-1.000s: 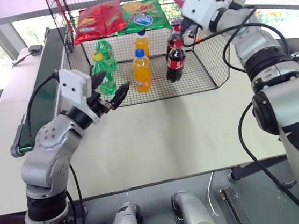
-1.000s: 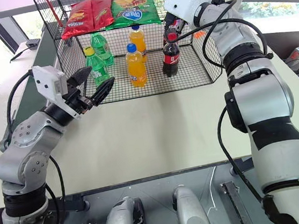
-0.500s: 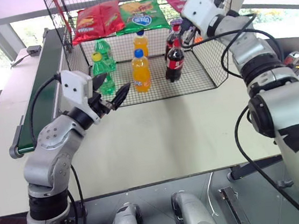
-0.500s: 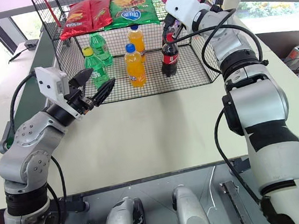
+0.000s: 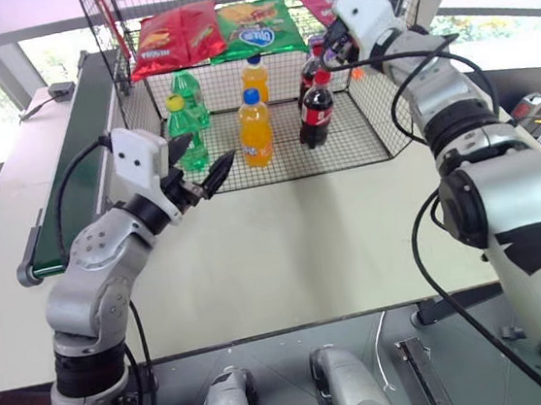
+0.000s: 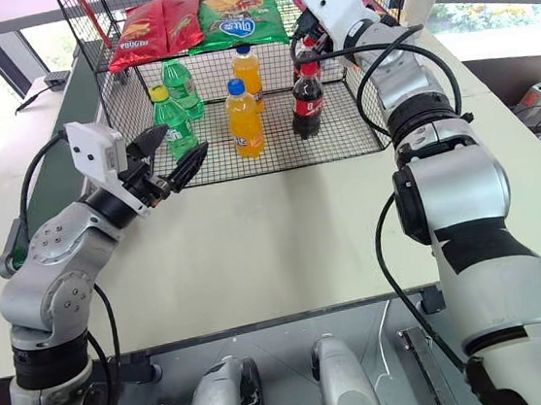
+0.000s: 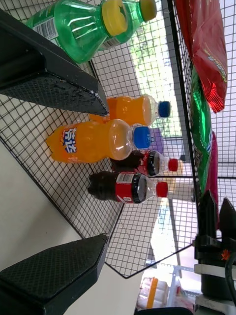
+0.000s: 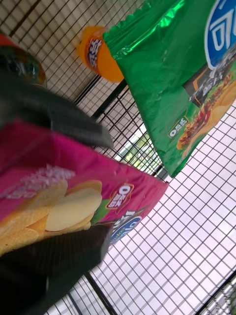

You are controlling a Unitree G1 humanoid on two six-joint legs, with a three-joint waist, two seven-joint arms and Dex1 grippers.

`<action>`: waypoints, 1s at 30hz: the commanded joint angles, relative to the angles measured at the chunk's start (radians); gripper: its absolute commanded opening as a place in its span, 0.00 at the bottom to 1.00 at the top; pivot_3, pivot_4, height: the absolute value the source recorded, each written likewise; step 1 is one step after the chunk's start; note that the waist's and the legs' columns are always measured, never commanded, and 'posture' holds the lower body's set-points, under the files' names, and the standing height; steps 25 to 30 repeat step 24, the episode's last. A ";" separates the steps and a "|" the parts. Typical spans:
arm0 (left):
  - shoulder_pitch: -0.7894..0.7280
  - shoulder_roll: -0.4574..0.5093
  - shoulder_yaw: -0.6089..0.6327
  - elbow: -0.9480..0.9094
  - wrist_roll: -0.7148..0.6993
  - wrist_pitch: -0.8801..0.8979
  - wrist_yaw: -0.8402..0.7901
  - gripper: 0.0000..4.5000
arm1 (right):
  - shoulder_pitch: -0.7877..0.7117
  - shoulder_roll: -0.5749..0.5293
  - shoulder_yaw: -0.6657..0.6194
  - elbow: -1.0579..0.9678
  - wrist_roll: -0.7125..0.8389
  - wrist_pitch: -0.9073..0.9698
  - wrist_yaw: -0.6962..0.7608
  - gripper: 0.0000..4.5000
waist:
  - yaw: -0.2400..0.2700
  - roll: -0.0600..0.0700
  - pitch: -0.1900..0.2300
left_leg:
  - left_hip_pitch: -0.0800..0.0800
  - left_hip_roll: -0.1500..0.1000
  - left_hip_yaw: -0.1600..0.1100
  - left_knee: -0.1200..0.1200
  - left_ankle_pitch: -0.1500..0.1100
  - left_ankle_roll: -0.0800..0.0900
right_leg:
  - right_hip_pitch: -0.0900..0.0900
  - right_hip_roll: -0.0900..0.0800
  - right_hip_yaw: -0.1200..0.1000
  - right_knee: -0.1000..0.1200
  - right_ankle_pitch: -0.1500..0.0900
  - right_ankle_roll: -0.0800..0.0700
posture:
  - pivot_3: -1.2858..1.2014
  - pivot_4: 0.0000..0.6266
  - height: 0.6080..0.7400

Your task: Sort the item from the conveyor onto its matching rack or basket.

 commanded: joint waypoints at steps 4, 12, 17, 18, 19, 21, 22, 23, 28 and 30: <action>0.008 0.000 -0.001 -0.022 0.005 -0.019 -0.001 0.89 | -0.036 -0.002 -0.087 -0.034 0.111 -0.002 0.188 0.74 | -0.001 0.000 0.000 | 0.000 0.000 0.000 0.000 0.000 0.000 | 0.000 0.000 0.000 0.000 0.000 0.000 | 0.52 0.24 1.00; 0.042 0.021 0.006 -0.039 0.005 -0.018 -0.017 0.89 | 0.050 -0.061 -0.074 -0.134 0.130 -0.142 0.366 0.74 | 0.001 0.000 0.000 | 0.000 0.000 0.000 0.000 0.000 0.000 | 0.000 0.000 0.000 0.000 0.000 0.000 | 0.52 0.24 1.00; 0.114 0.067 0.052 -0.074 -0.022 -0.008 -0.045 0.89 | 0.363 -0.137 -0.131 -0.639 0.261 -0.109 0.454 0.74 | 0.012 0.000 0.000 | 0.000 0.000 -0.001 -0.001 0.000 0.000 | 0.001 0.000 0.000 -0.001 0.000 0.001 | 0.52 0.24 1.00; 0.127 0.079 0.063 -0.078 -0.030 -0.005 -0.054 0.89 | 0.453 -0.152 -0.151 -0.790 0.290 -0.048 0.444 0.74 | 0.020 0.000 0.000 | 0.000 0.000 0.000 -0.001 0.000 0.000 | 0.000 -0.001 0.000 0.000 0.000 0.001 | 0.52 0.24 1.00; 0.135 0.088 0.072 -0.081 -0.040 0.004 -0.058 0.89 | 0.545 -0.167 -0.179 -0.948 0.324 0.040 0.422 0.74 | 0.024 0.000 0.000 | 0.000 0.000 0.000 -0.002 0.000 0.000 | 0.000 -0.001 0.000 -0.001 0.000 0.001 | 0.52 0.24 1.00; 0.155 0.108 0.091 -0.085 -0.062 0.016 -0.073 0.89 | 0.718 -0.183 -0.234 -1.258 0.422 0.272 0.371 0.74 | 0.030 0.000 0.000 | 0.000 0.000 0.000 -0.002 0.000 0.000 | -0.001 -0.001 0.000 0.000 0.000 0.001 | 0.52 0.24 1.00; 0.166 0.115 0.103 -0.087 -0.073 0.020 -0.079 0.89 | 0.796 -0.185 -0.260 -1.398 0.482 0.395 0.340 0.74 | 0.032 0.000 0.000 | 0.000 0.001 0.000 -0.003 0.000 0.000 | -0.001 -0.001 0.000 0.000 -0.001 0.001 | 0.52 0.24 1.00; 0.178 0.121 0.115 -0.087 -0.085 0.024 -0.085 0.89 | 0.854 -0.184 -0.280 -1.504 0.532 0.496 0.310 0.74 | 0.032 0.000 0.000 | 0.000 0.001 0.000 -0.003 0.000 0.000 | -0.001 -0.001 0.000 0.000 -0.001 0.001 | 0.52 0.24 1.00; 0.191 0.124 0.127 -0.085 -0.100 0.029 -0.089 0.89 | 0.915 -0.177 -0.303 -1.604 0.590 0.593 0.273 0.74 | 0.032 0.000 0.000 | 0.001 0.001 0.000 -0.003 0.000 -0.001 | -0.001 -0.001 0.000 0.001 -0.001 0.000 | 0.52 0.24 1.00; 0.191 0.124 0.127 -0.085 -0.100 0.029 -0.089 0.89 | 0.915 -0.177 -0.303 -1.604 0.590 0.593 0.273 0.74 | 0.032 0.000 0.000 | 0.001 0.001 0.000 -0.003 0.000 -0.001 | -0.001 -0.001 0.000 0.001 -0.001 0.000 | 0.52 0.24 1.00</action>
